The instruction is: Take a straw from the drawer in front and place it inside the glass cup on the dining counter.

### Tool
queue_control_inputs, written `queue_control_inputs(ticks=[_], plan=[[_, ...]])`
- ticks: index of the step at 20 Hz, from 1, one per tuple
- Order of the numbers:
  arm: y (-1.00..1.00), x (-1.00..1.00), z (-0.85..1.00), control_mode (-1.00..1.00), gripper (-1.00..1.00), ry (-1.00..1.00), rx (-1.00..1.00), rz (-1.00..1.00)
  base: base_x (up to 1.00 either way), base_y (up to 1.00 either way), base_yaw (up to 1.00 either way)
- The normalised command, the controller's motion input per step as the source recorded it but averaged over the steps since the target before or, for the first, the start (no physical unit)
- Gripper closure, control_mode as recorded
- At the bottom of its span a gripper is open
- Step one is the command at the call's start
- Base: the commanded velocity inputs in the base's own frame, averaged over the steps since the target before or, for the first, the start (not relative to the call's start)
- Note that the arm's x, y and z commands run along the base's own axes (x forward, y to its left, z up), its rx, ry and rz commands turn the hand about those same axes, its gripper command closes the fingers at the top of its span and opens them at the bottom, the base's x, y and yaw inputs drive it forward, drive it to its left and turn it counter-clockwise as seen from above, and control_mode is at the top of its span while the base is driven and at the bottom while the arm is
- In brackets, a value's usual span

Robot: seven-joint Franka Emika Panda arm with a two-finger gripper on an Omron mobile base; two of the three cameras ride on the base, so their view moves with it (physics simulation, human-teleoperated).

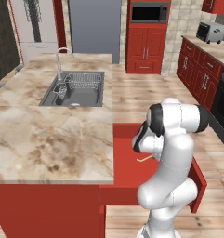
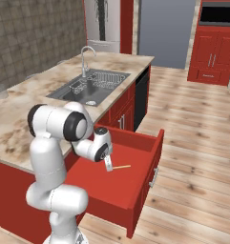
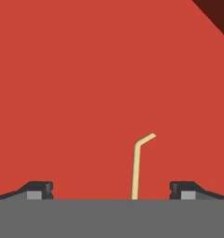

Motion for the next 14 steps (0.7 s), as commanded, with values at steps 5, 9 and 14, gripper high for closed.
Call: queue_control_inputs(ticks=[5, 9, 14], plan=[[0.0, 0.13, -0.15, -1.0, -1.0, 0.0, 0.02, 0.0, 0.0, 0.0, 0.0], [0.0, 0.15, -0.12, -1.0, -1.0, 0.0, 0.02, 0.0, 0.0, 0.0, 0.0], [0.0, 0.15, -0.11, -1.0, -1.0, 0.0, 0.02, 0.0, 0.0, 0.0, 0.0]])
